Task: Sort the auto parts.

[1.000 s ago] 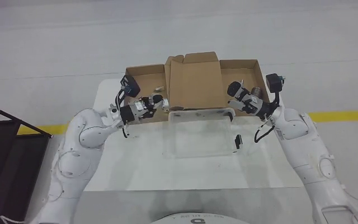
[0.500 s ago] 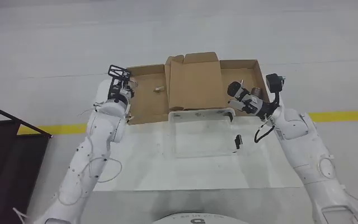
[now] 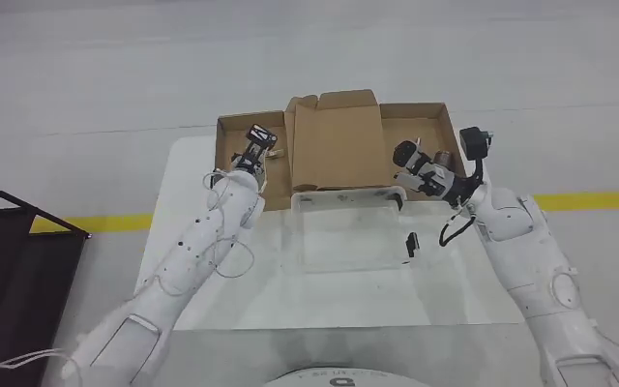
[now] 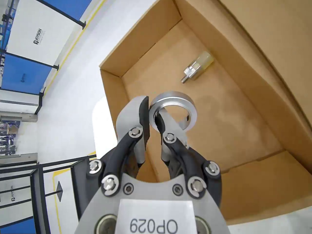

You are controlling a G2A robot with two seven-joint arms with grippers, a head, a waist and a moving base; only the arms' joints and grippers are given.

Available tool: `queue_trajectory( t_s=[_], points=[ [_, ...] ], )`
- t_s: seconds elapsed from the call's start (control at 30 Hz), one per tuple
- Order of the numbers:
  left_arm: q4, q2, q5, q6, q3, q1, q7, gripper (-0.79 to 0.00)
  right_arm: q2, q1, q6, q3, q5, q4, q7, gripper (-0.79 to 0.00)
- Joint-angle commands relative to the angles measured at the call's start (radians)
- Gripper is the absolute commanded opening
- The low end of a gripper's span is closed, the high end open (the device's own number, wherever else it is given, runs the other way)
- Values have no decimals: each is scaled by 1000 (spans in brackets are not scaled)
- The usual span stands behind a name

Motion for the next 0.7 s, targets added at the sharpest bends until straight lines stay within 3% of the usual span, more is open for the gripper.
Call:
queue_trajectory(
  t_s=[0.0, 0.03, 0.07, 0.1, 0.13, 0.17, 0.43, 0.53, 0.67],
  points=[
    [38, -12, -6, 6, 12, -18, 5, -785, 0, 0, 0, 0, 0, 0, 0, 0],
    [54, -17, -7, 11, 15, -26, 4, -717, 0, 0, 0, 0, 0, 0, 0, 0],
    [65, -22, -8, 15, 19, -32, 5, -536, 0, 0, 0, 0, 0, 0, 0, 0],
    [76, -26, -7, 19, 22, -38, 5, -409, 0, 0, 0, 0, 0, 0, 0, 0],
    [85, -30, -5, 21, 24, -43, 3, -74, 0, 0, 0, 0, 0, 0, 0, 0],
    [93, -34, -1, 22, 27, -47, -1, 0, 0, 0, 0, 0, 0, 0, 0, 0],
    [103, -45, 15, 7, 12, -48, -12, 0, 0, 0, 0, 0, 0, 0, 0, 0],
    [49, -37, -25, -6, -36, -19, 7, 0, 0, 0, 0, 0, 0, 0, 0, 0],
    [-78, -10, -144, -70, -160, 69, 63, 0, 0, 0, 0, 0, 0, 0, 0, 0]
  ],
)
